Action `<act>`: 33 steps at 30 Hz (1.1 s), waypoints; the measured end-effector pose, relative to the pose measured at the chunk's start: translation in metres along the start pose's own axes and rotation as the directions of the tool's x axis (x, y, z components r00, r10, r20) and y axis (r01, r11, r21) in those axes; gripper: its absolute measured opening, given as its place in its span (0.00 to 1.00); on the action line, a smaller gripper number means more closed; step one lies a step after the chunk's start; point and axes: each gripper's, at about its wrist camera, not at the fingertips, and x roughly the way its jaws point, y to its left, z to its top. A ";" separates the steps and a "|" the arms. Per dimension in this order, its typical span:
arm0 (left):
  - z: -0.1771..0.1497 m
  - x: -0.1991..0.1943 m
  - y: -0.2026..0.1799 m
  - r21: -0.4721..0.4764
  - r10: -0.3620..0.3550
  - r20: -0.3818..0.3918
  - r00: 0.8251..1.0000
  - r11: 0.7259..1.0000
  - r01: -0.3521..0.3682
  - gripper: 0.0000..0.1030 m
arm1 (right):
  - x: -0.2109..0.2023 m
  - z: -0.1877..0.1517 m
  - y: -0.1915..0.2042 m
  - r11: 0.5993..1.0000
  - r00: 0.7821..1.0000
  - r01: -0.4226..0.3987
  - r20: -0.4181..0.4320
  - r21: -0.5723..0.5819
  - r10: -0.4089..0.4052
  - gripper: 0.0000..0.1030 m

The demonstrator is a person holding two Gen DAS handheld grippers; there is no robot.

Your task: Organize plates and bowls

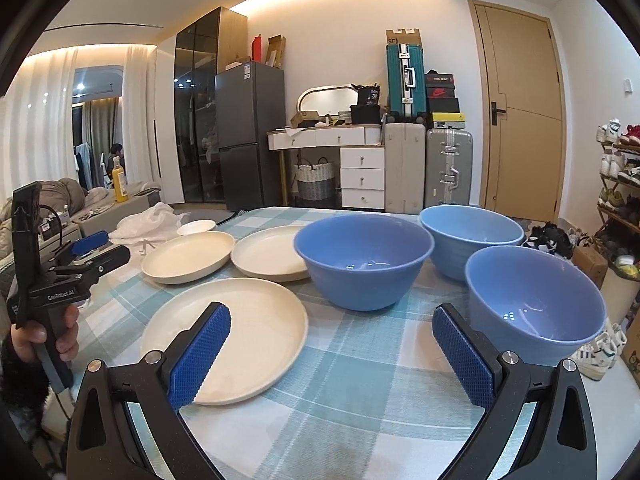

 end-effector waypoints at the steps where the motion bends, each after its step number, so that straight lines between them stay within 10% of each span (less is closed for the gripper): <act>1: 0.003 -0.002 0.000 0.000 -0.001 0.000 1.000 1.000 0.001 0.98 | 0.000 0.002 0.002 1.000 1.000 -0.004 -0.003 0.002 0.004 1.00; 21: 0.046 -0.037 0.048 -0.036 0.082 -0.069 0.994 0.996 -0.084 0.98 | 0.035 0.072 0.065 0.996 0.991 -0.079 -0.107 0.035 0.082 1.00; 33: 0.044 0.012 0.098 -0.095 0.145 -0.254 0.956 0.980 -0.173 0.98 | 0.089 0.102 0.098 0.984 0.975 -0.138 -0.161 0.113 0.155 1.00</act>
